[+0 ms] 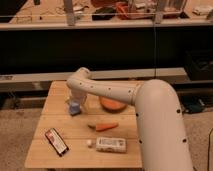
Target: Wipe the white sponge on the table
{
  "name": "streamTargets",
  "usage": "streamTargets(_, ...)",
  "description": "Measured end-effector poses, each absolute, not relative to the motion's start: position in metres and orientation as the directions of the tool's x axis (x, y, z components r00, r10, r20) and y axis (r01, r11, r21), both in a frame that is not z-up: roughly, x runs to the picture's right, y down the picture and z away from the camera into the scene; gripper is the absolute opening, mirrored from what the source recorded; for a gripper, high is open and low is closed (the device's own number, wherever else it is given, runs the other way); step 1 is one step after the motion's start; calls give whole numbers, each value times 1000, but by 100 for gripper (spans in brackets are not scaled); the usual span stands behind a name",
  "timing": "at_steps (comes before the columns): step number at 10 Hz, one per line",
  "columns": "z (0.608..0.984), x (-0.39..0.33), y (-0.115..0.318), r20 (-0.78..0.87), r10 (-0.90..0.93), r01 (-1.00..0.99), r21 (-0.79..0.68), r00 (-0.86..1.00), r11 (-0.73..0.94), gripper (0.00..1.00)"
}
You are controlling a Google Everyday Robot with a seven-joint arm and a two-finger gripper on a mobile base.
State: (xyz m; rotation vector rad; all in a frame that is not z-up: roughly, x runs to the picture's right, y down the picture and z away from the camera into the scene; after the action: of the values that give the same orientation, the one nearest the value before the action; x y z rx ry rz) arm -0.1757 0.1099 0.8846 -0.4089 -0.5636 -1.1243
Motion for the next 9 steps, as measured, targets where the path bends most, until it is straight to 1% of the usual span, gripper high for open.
streamTargets(9, 902, -196, 115, 630, -725, 933, 4, 278, 360, 80)
